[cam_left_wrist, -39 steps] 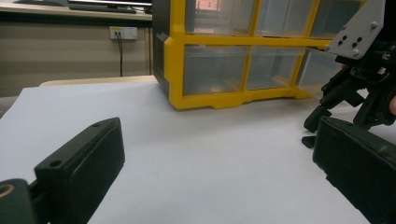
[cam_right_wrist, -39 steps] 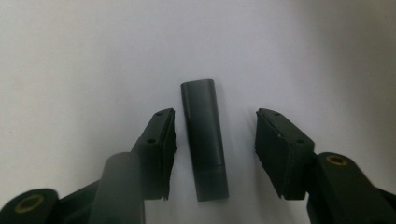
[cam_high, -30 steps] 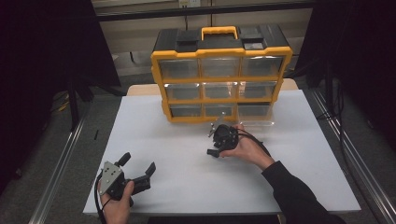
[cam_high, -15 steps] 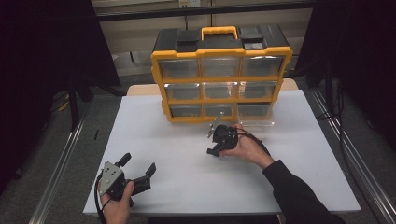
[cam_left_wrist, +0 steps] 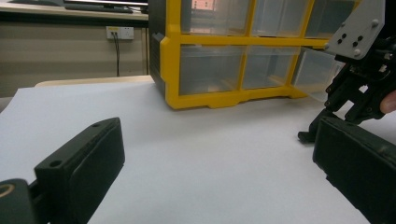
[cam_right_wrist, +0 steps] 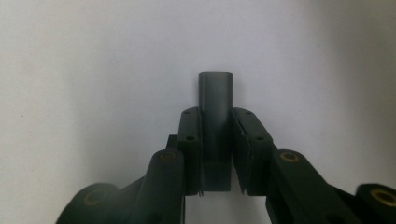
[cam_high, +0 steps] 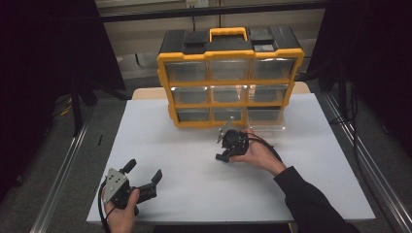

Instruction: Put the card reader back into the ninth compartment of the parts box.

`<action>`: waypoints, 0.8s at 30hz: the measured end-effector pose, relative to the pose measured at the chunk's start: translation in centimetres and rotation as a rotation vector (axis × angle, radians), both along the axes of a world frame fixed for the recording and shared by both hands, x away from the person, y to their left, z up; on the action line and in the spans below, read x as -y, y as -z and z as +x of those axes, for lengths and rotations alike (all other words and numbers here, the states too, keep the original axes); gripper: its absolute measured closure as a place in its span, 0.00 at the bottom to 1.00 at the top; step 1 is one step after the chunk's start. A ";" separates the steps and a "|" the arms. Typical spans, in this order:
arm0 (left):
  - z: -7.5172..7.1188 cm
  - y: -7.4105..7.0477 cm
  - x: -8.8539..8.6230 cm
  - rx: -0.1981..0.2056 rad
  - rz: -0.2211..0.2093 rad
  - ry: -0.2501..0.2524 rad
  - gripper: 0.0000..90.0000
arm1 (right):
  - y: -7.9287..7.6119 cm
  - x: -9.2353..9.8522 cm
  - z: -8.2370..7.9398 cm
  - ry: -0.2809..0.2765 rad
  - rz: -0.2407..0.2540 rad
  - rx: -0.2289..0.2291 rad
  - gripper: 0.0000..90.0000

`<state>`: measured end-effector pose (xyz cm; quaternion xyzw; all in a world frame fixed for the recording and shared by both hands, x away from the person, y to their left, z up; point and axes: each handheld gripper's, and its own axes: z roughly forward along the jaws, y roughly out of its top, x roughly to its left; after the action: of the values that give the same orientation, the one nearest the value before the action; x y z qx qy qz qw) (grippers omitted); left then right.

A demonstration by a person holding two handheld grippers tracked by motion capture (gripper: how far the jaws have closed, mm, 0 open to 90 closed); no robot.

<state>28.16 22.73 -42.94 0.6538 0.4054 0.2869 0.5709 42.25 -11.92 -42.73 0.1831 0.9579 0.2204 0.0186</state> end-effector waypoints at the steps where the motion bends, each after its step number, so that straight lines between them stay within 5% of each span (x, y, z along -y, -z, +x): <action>1: 0.0 0.0 0.0 -0.002 -0.001 -0.001 0.03 | -0.1 0.1 0.0 -0.002 0.005 0.006 0.82; 24: 0.0 0.0 0.0 0.004 -0.005 -0.012 0.03 | -1.7 2.1 0.0 0.031 0.123 0.011 0.82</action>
<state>28.12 22.71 -42.90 0.6493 0.4088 0.2908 0.5716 42.22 -13.99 -40.99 0.1974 0.9394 0.2797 0.0160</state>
